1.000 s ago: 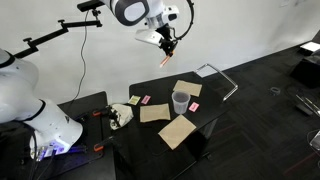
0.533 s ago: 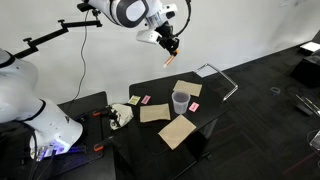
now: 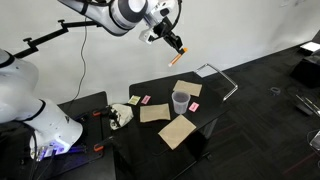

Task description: Put the marker in the cup

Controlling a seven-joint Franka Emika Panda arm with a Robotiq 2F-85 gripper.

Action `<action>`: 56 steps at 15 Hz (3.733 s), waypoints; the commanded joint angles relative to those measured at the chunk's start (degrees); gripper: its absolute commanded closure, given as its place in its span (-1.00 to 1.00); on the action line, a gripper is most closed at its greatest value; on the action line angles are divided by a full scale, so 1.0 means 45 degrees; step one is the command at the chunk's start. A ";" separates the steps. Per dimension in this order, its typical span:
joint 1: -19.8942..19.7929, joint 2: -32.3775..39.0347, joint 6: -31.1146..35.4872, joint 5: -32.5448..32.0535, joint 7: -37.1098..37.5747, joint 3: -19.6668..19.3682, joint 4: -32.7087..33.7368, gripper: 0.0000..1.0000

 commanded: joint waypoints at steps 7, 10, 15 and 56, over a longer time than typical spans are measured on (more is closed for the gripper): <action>0.0143 -0.0078 -0.3433 -0.5537 0.9744 0.0667 0.0908 0.91; 0.1058 0.0223 -0.5539 -0.6570 1.2740 0.0684 0.0870 0.91; 0.2172 0.1091 -0.8927 -0.7343 1.6779 0.1056 0.1004 0.91; 0.1926 0.5547 -1.1585 -1.0716 2.3985 0.0167 0.1937 0.91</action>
